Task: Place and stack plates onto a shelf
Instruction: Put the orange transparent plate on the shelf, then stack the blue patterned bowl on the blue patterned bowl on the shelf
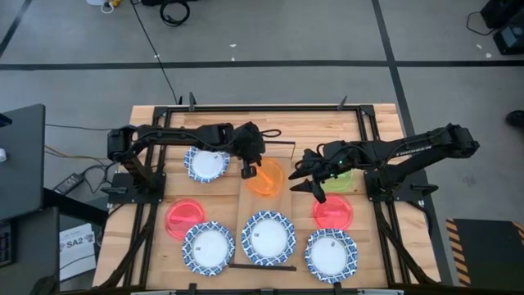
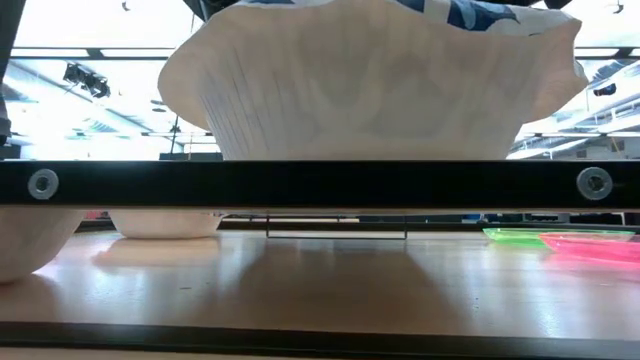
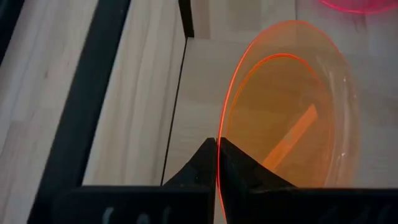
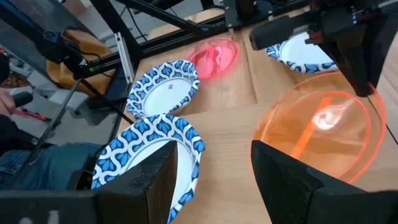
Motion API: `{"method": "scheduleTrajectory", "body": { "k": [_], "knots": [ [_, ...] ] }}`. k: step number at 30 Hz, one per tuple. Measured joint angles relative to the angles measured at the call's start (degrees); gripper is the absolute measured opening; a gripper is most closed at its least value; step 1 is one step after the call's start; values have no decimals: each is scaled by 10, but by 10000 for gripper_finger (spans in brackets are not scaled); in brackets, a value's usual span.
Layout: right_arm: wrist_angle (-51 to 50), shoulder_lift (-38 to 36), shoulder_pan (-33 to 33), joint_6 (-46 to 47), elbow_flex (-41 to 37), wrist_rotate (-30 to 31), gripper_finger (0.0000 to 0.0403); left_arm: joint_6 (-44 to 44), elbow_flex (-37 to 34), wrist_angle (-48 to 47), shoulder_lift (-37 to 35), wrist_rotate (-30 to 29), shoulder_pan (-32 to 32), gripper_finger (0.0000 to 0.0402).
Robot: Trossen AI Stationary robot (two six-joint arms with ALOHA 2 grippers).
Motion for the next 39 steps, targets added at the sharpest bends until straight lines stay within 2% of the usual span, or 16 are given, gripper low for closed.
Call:
{"method": "scheduleTrajectory", "body": {
  "k": [26,39],
  "knots": [
    [1,0,0,0,0,0,210,1,0,-2,0,-1,-1,18],
    [1,0,0,0,0,0,210,7,0,0,-1,0,-1,87]
  ]
}}
